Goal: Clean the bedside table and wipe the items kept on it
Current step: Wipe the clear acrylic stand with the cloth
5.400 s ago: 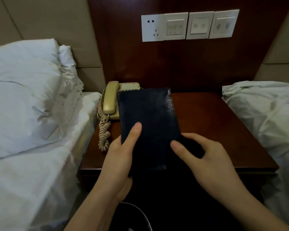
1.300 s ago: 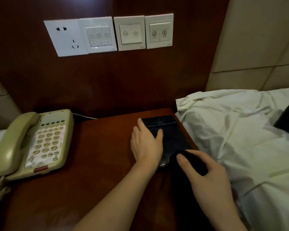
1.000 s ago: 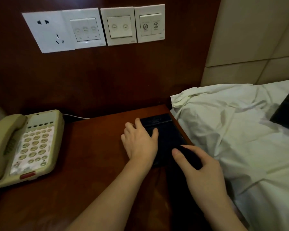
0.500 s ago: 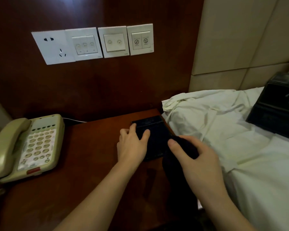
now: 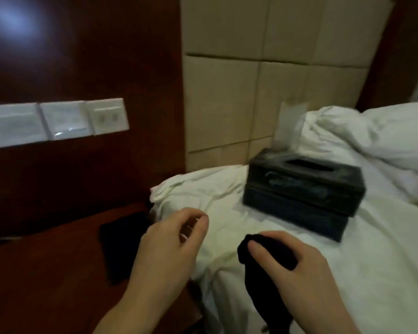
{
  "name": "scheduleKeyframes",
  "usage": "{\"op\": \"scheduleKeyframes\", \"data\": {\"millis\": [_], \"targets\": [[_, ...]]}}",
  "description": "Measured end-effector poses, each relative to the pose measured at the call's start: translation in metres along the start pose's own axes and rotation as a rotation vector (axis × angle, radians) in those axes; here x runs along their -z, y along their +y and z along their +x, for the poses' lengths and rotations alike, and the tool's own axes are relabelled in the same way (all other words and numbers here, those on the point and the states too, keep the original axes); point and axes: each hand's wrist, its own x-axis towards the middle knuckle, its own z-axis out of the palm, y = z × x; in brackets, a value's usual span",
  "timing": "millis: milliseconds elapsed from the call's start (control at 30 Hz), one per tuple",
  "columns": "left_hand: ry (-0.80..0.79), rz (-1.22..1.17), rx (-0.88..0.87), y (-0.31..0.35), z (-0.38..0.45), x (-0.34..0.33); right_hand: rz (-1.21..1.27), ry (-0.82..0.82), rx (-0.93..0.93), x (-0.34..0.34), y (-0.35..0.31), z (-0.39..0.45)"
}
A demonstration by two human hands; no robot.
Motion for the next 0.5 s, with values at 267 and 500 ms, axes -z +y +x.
{"op": "scheduleKeyframes", "data": {"millis": [267,500], "targets": [[-0.082,-0.199,-0.045,0.083,0.152,-0.131,0.099,0.069,-0.131,0.048,0.034,0.048],[-0.046,-0.268,-0.028,0.075,0.218,-0.176,0.179,0.007,-0.199,0.051,0.054,0.059]]}}
